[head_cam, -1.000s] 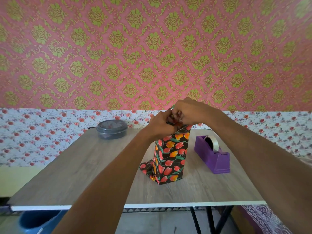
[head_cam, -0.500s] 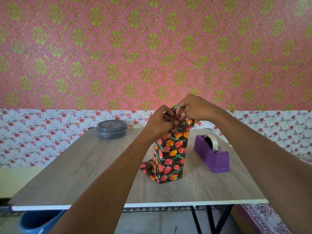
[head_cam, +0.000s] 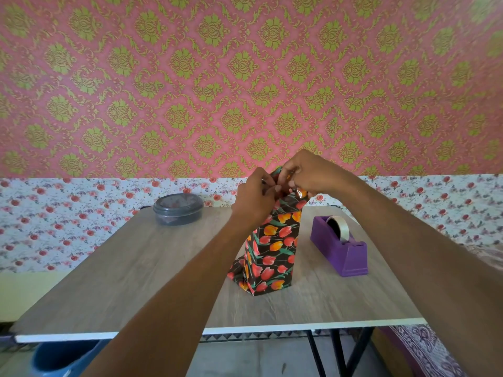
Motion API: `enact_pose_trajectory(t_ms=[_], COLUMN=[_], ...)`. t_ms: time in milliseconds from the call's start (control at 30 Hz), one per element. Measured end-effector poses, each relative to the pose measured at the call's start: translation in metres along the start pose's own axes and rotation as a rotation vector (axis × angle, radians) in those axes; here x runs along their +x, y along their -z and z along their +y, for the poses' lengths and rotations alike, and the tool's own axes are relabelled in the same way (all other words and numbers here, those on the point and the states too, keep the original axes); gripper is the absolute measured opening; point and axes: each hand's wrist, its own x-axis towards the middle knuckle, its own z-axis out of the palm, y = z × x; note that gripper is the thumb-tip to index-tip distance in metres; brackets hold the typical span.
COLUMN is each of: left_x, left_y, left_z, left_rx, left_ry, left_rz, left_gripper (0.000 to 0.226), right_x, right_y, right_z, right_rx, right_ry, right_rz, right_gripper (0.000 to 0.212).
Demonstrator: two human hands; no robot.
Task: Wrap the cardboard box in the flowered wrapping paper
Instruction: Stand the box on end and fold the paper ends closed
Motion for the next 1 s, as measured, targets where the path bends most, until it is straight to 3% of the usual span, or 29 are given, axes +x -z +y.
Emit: enact_pose_trajectory(t_ms=[167,267,400,533,767,1000], left_x=[-0.005,-0.010,-0.020,-0.023,-0.021,-0.021], left_y=[-0.003,-0.004,-0.010,-0.011,-0.008,0.003], left_z=[0.001,0.002,0.005,0.005,0.000,-0.007], left_rx=[0.103,0.175,0.253,0.241,0.157,0.026], left_ry=[-0.014,-0.054,-0.134,-0.188,-0.261,-0.258], left_rz=[0.001,-0.019,-0.018,-0.003,-0.051,-0.114], left_gripper=[0.020,0.029,0.045,0.056,0.019,0.014], right_x=[-0.004,-0.003,0.000,0.000,-0.006,-0.008], right_y=[0.001,0.000,0.000,0.000,-0.010,0.007], right_z=[-0.005,-0.009,-0.013,-0.017,-0.023,-0.015], right_rx=[0.042,0.157,0.368,0.439,0.527,0.609], right_ry=[-0.063,-0.217,-0.430,-0.508,-0.533,-0.520], right_rz=[-0.005,-0.001,-0.033,-0.009,0.037,0.138], right_gripper=[0.035,0.014,0.030,0.034,0.018,0.012])
